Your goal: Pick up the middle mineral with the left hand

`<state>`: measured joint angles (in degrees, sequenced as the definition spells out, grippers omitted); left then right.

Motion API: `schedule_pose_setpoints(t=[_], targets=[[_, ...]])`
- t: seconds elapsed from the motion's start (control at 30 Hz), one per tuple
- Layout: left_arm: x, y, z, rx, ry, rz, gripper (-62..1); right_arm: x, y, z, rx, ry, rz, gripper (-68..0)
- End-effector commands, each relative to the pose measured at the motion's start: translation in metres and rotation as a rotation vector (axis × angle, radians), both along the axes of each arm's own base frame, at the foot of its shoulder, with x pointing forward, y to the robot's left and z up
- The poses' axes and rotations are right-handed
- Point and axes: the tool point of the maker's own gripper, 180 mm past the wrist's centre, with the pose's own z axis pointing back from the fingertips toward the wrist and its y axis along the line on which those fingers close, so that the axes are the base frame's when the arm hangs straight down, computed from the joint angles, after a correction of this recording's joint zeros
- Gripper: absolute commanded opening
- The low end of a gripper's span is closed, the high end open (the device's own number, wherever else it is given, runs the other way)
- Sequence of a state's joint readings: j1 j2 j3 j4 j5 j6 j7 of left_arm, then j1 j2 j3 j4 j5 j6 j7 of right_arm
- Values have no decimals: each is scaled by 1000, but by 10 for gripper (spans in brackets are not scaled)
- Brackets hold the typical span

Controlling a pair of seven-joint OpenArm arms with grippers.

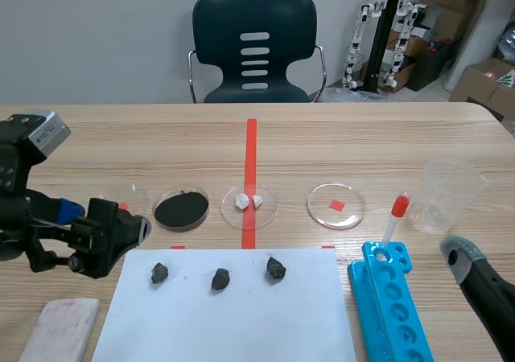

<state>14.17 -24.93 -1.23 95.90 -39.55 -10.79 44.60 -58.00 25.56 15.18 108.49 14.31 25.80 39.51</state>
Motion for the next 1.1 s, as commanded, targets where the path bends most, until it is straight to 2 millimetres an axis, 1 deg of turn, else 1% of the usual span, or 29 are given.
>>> schedule_pose_setpoints(t=[0.0,0.2,0.27,0.4,0.57,0.67,0.9,1.07], targets=[[5,-7,7,-10,1,7,14,1,2,7,7,-20,13,4],[2,-15,-9,32,150,70,14,1,2,7,7,-20,13,4],[4,-19,-10,53,152,77,14,1,2,7,7,-20,13,4],[8,-38,-10,37,150,89,14,1,2,7,7,-20,13,4],[5,-46,-18,90,241,172,14,1,2,7,7,-20,13,4],[9,-54,-16,111,221,200,14,1,2,7,7,-20,13,4],[13,-82,-11,167,177,161,14,1,2,7,7,-20,13,4],[12,-94,-17,211,215,155,14,1,2,7,7,-20,13,4]])
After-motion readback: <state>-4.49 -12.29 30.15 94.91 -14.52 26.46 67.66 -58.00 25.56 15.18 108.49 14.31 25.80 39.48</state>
